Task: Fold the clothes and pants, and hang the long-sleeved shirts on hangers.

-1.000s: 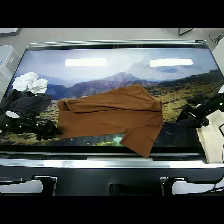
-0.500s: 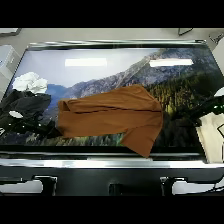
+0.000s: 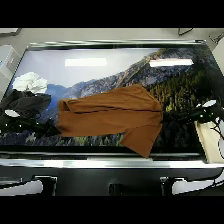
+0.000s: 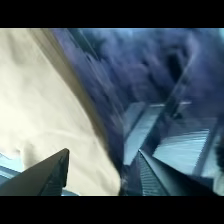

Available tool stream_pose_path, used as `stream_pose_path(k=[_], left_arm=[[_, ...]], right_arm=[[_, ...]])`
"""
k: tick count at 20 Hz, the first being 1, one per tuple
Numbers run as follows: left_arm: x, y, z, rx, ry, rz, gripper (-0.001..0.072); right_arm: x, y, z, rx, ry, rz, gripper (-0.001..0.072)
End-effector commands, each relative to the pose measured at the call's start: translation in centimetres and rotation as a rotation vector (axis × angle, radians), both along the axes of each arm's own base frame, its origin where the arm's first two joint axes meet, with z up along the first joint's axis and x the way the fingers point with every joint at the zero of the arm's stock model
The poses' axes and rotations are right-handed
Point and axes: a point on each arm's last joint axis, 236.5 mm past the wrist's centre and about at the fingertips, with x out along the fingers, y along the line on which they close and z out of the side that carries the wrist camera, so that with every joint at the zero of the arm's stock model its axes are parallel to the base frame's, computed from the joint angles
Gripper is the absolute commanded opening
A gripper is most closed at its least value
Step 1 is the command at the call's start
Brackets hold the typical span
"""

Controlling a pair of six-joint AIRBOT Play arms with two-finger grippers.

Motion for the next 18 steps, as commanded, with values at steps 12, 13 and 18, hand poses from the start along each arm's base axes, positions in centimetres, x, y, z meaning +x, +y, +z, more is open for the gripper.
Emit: stream_pose_path(k=[12,13,18], left_arm=[[8.4,2.7,9.3,0.106,-0.344,0.018,0.0028],[11.1,3.8,14.4,0.171,-0.503,0.029,0.0028],[11.1,4.7,51.9,0.492,-1.475,0.161,0.0029]], right_arm=[[6.9,3.0,9.3,-0.128,-0.331,0.181,0.0034],[9.1,2.3,13.9,-0.185,-0.478,0.185,0.0034],[9.3,-1.8,49.0,-0.74,-1.385,0.082,0.0034]])
